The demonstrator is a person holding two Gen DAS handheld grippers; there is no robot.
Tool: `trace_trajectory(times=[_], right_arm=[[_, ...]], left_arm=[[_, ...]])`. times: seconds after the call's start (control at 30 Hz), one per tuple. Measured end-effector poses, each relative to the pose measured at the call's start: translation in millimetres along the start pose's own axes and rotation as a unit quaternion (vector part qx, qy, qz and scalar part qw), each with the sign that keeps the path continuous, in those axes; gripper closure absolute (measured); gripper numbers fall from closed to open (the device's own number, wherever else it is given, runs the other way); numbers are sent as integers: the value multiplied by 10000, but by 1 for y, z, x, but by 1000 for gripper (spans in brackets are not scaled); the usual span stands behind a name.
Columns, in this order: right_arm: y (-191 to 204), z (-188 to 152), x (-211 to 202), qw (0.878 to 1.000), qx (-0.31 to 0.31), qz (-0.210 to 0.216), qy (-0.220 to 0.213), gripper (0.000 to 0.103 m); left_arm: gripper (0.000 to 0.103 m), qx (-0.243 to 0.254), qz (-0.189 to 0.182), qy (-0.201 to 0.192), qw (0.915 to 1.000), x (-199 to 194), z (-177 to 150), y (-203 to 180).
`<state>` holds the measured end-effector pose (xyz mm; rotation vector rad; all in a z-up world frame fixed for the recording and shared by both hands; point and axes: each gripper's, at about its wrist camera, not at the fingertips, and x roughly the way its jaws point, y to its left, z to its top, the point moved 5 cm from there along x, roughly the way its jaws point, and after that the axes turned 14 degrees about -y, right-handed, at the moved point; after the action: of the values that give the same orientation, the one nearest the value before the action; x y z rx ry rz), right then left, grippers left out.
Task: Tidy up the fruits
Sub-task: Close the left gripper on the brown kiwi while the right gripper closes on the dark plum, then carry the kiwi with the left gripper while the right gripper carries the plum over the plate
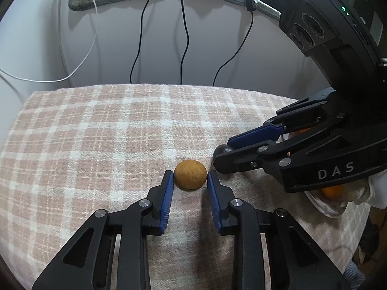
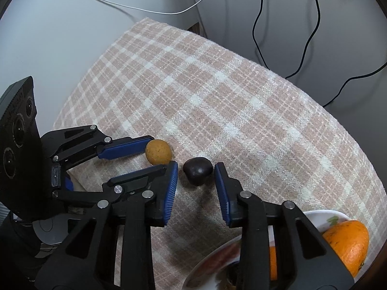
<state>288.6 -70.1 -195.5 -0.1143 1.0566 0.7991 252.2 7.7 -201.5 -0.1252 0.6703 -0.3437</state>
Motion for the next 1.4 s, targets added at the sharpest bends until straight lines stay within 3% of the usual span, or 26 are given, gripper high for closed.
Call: trace_trajectory(times=[0.67,1.4], right_arm=[[-1,-3,-22,9997,90,37,-241,77],[-1,-23,-92,9966,159,70,-809,77]], left_arm=[[77,-62,-5,-176,9998,-23,-5,-4],[77,147,-274,-471,9984,-59,2,-54]])
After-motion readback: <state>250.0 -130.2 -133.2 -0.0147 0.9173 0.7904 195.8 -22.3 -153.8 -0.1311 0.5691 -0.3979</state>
